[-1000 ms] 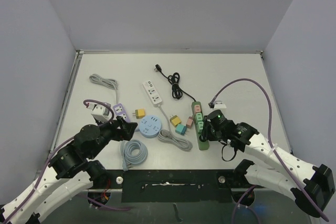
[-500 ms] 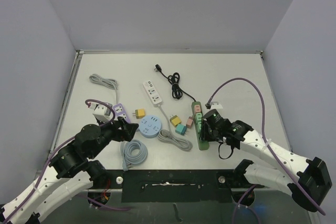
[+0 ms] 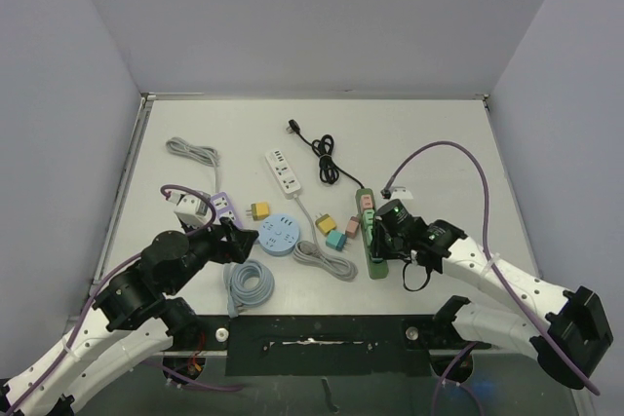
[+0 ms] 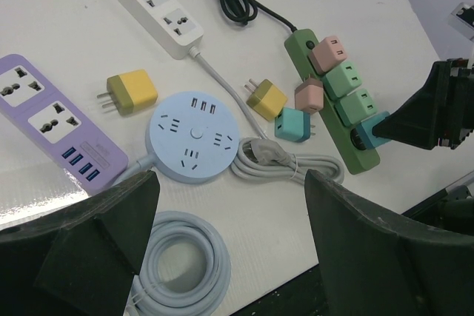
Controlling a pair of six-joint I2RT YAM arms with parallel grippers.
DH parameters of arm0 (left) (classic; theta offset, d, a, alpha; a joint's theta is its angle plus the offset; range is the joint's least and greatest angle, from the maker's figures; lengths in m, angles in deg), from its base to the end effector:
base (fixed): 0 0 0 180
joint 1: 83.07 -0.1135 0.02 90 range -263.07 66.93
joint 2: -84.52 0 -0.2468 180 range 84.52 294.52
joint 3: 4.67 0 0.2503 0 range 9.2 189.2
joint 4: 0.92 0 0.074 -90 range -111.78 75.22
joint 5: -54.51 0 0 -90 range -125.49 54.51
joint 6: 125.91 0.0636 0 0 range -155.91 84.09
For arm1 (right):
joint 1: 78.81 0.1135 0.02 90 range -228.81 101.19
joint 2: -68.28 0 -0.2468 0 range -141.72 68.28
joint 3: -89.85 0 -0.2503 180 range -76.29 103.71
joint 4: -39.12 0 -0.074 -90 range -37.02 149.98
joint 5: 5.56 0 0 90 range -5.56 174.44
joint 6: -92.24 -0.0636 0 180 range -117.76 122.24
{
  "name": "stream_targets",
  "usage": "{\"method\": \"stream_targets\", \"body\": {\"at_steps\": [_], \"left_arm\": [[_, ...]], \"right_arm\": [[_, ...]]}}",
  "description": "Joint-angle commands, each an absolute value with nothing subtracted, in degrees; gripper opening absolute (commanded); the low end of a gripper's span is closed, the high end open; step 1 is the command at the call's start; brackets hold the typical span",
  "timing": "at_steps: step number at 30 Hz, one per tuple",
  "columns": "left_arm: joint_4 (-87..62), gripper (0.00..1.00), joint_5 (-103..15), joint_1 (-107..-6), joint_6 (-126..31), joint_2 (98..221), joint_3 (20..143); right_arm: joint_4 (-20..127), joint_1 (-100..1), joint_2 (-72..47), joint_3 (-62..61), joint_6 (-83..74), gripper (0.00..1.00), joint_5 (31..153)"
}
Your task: Insert the plug
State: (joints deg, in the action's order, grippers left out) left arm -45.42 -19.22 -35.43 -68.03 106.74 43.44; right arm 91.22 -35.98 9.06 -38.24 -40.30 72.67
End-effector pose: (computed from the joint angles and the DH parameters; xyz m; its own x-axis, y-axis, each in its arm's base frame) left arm 0.1107 -0.0949 0.2730 -0.4641 -0.2485 -0.8502 0.3349 0.8393 -0.4282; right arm 0.1638 0.1341 0.1764 -0.8637 0.1019 -0.4937 -0.0074 0.9767 0.2147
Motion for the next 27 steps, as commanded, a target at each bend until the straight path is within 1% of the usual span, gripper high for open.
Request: {"method": "stream_targets", "body": {"at_steps": [1,8,17,22,27], "left_arm": [[-42.3,0.78,-19.7,-35.4,-67.0,106.8,43.8],[-42.4,0.78,-19.7,-35.3,-66.8,106.6,43.7],[-42.2,0.78,-19.8,-35.3,-66.7,106.6,43.6],[-42.2,0.78,-19.8,-35.3,-66.7,106.8,43.6],[-42.2,0.78,-19.8,-35.3,-66.7,106.8,43.7]], "right_arm": [[93.2,-37.2,4.3,-39.0,-43.6,0.0,73.3],[93.5,-36.0,3.0,-39.0,-44.2,0.0,70.6],[88.9,-26.3,11.2,-42.0,-46.1,0.0,63.0],[90.9,-21.3,9.2,-43.5,-53.6,0.0,55.4],[91.1,-20.4,7.5,-45.0,-61.2,0.0,54.6]]}}
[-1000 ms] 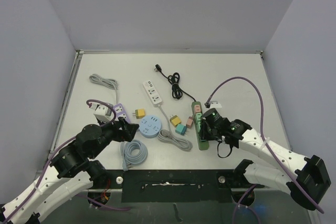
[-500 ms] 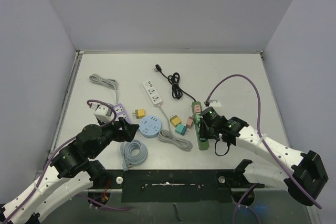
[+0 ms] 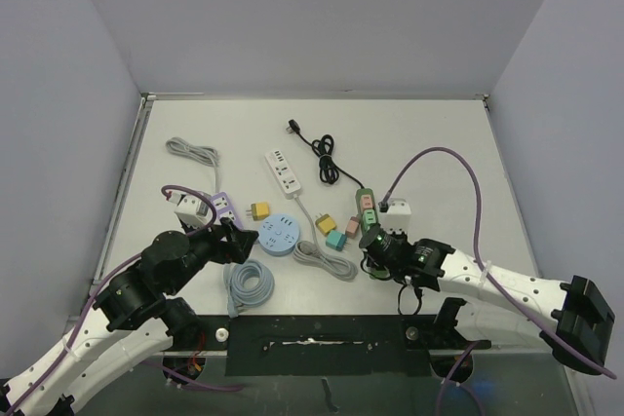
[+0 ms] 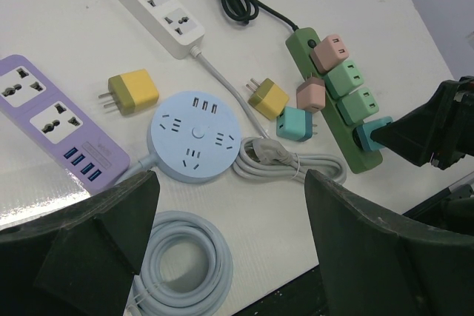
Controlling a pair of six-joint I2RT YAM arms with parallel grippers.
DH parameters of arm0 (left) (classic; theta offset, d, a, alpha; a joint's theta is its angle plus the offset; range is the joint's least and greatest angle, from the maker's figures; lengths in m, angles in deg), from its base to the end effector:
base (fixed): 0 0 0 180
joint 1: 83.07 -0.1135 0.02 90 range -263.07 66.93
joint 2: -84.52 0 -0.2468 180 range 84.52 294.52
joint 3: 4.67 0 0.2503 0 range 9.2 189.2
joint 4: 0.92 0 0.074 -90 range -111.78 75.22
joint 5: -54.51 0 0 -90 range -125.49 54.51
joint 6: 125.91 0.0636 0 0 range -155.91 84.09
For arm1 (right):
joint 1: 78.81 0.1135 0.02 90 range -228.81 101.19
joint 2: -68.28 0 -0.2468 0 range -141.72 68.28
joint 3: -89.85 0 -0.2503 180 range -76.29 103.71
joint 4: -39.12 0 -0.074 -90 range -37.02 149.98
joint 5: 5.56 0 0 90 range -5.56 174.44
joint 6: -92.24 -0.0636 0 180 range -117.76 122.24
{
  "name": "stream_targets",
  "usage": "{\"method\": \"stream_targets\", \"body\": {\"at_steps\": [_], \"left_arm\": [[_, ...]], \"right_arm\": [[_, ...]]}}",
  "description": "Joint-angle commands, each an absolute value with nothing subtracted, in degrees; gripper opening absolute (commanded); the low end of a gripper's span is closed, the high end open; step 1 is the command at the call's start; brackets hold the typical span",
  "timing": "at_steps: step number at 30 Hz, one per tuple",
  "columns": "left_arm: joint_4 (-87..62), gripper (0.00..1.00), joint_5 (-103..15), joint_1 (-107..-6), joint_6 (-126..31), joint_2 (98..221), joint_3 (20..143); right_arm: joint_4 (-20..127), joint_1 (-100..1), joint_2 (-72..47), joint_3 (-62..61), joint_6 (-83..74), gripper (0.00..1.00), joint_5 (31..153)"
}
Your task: Insert the plug
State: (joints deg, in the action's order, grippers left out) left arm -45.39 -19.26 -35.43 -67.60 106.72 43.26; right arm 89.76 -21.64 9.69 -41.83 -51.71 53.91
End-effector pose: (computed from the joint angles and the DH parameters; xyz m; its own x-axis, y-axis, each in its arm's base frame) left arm 0.1108 -0.0951 0.2720 -0.4632 -0.2406 -0.8530 0.3382 0.8416 -0.4211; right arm 0.1357 0.1508 0.1670 -0.7557 0.1132 -0.6450 0.0359 0.9906 0.1318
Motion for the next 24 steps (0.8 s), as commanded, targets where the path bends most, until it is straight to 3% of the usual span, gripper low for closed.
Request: {"method": "stream_targets", "body": {"at_steps": [1,8,15,20,24], "left_arm": [[-42.2,0.78,-19.8,-35.3,-66.7,106.8,43.7],[-42.2,0.78,-19.8,-35.3,-66.6,106.7,43.6],[-42.1,0.78,-19.8,-35.3,-66.6,106.9,43.6],[-42.2,0.78,-19.7,-35.3,-66.6,106.7,43.6],[-42.2,0.78,-19.7,-35.3,-66.7,106.7,43.6]], "right_arm": [[90.2,-20.4,8.0,-45.8,-62.3,0.0,54.6],[84.6,-21.4,10.0,-51.0,-62.2,0.02,58.5],[81.1,-27.8,2.0,-51.2,-57.0,0.03,68.9],[83.6,-26.1,1.1,-49.4,-58.1,0.03,65.5],[91.2,-23.2,0.7,-42.9,-59.3,0.17,59.4]]}}
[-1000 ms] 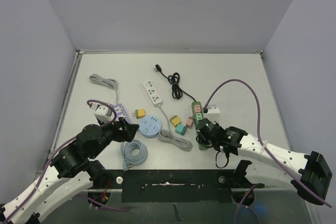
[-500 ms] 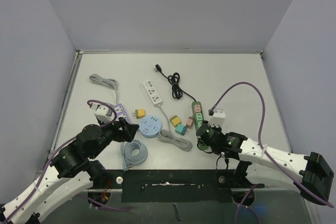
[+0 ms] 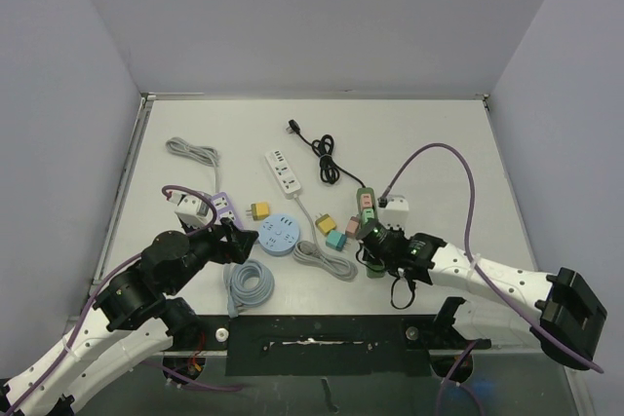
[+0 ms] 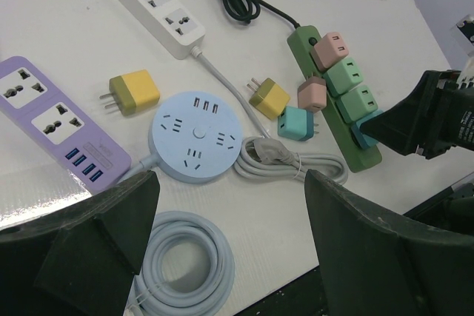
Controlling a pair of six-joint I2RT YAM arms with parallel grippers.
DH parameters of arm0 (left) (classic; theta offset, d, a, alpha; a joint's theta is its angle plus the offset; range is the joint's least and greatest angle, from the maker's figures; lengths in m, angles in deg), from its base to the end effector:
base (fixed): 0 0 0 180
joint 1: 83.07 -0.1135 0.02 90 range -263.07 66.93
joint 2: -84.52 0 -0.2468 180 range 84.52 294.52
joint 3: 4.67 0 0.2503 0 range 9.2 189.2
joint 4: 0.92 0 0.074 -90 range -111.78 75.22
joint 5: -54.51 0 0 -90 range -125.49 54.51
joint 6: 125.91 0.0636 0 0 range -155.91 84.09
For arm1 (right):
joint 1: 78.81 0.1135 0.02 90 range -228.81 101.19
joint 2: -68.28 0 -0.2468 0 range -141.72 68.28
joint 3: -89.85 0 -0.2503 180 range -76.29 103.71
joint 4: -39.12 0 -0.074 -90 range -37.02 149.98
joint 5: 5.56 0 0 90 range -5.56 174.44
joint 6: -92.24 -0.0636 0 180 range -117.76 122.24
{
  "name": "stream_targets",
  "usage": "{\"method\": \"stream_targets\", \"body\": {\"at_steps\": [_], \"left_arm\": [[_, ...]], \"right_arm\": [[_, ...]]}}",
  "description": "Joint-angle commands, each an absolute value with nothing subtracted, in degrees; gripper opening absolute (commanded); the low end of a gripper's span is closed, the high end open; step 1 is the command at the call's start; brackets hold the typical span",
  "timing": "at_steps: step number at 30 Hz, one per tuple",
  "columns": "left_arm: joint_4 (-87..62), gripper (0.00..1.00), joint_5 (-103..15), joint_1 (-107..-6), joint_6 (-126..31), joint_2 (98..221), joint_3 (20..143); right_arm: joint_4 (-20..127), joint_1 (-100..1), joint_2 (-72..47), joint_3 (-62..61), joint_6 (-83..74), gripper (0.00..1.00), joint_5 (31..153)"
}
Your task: Insert the plug
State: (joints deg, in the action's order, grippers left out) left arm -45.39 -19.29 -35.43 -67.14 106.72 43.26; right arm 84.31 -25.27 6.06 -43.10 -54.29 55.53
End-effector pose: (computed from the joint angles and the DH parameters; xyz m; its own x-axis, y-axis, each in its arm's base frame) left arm 0.1107 -0.0951 0.2720 -0.4607 -0.2337 -0.8562 0.3423 0.8433 -0.4143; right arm 0.1499 0.1512 0.1536 -0.7536 0.2088 -0.6232 0.1209 0.9761 0.1808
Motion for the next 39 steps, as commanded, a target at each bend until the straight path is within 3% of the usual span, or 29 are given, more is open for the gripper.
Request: {"method": "stream_targets", "body": {"at_steps": [1,3,8,15,19,32,39], "left_arm": [[-42.2,0.78,-19.7,-35.3,-66.7,106.8,43.6],[-42.3,0.78,-19.8,-35.3,-66.7,106.8,43.7],[-42.3,0.78,-19.8,-35.3,-66.7,106.6,43.7],[-42.3,0.78,-19.9,-35.3,-66.6,106.5,43.7],[-42.3,0.78,-20.0,-35.3,-66.5,106.4,43.7],[-42.2,0.78,-20.1,-35.3,-66.3,106.0,43.7],[-42.3,0.78,-20.2,-35.3,-66.1,105.7,43.7]], "right_arm": [[92.9,-23.2,0.7,-41.3,-59.3,0.23,58.4],[95.8,-23.2,1.0,-38.3,-59.4,0.35,57.7],[100.4,-24.2,2.1,-32.8,-57.9,0.55,59.0],[100.3,-28.2,3.2,-31.5,-55.4,0.58,64.9],[99.8,-30.6,2.8,-30.6,-53.4,0.54,67.4],[100.4,-34.9,-3.3,-29.6,-50.1,0.26,69.1],[96.0,-36.0,-7.7,-37.1,-50.2,0.0,73.8]]}}
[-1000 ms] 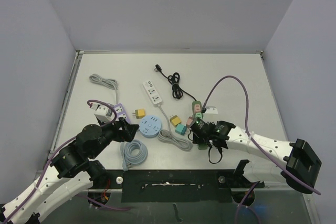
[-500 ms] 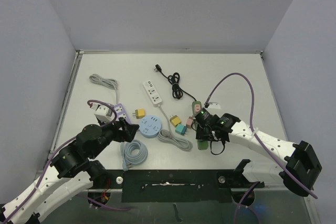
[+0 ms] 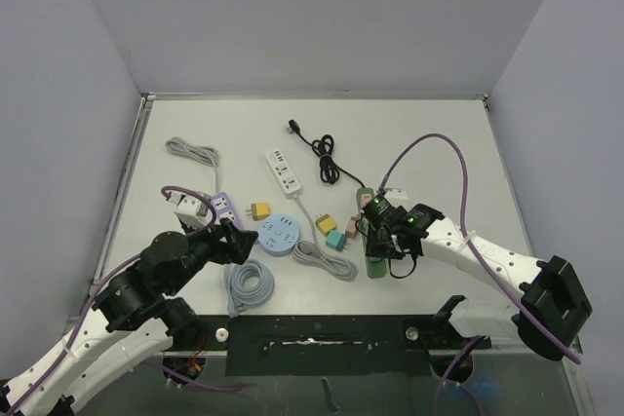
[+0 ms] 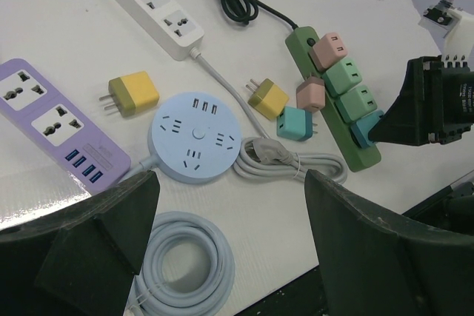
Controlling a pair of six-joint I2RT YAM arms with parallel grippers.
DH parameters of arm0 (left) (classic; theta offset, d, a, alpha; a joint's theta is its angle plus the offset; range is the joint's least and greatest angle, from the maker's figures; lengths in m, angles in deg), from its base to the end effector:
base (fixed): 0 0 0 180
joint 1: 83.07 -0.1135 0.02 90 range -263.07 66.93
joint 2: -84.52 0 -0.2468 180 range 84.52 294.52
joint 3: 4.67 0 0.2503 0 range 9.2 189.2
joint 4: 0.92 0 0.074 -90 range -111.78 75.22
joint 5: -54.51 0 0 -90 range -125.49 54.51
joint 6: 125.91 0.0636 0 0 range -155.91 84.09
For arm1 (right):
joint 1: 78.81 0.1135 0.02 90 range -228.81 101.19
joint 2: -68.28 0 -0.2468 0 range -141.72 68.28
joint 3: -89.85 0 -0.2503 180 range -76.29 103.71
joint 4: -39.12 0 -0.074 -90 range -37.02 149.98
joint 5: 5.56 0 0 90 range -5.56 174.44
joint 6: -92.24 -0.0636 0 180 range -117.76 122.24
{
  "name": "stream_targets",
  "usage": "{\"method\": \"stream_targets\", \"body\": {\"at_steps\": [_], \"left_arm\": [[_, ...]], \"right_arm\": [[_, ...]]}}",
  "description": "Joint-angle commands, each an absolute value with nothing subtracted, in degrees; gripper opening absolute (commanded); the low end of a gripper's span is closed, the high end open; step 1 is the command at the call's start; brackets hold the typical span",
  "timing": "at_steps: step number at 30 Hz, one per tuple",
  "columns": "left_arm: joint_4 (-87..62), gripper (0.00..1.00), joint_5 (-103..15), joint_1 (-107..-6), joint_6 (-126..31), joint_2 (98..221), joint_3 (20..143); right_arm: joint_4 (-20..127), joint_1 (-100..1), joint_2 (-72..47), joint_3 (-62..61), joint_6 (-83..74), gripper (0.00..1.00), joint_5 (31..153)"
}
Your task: Insert the plug
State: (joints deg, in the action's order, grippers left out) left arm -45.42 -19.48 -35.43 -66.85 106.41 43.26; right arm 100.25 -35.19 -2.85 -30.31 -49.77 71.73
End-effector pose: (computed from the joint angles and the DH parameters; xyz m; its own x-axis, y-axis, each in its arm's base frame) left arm 0.1100 -0.0946 0.2726 -0.4575 -0.2317 -0.8585 0.3483 0.8416 -0.4128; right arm 0.1738 0.1463 0.1683 -0.9172 0.1879 -0.3512 0.1593 0.9812 0.1089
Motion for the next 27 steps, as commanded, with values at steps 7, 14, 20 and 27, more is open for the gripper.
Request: {"method": "stream_targets", "body": {"at_steps": [7,14,20,27], "left_arm": [[-42.3,0.78,-20.1,-35.3,-65.9,105.4,43.7],[-42.3,0.78,-20.1,-35.3,-65.8,105.6,43.7],[-42.3,0.78,-20.1,-35.3,-65.8,105.9,43.7],[-42.5,0.78,-20.1,-35.3,-66.1,106.6,43.9]], "right_arm": [[90.2,-33.9,-14.4,-41.4,-53.6,0.0,75.3],[89.8,-34.2,-18.2,-39.3,-54.7,0.0,72.8],[95.1,-34.0,-14.2,-34.0,-53.0,0.05,70.1],[102.4,-34.0,-6.8,-28.3,-51.8,0.55,68.1]]}}
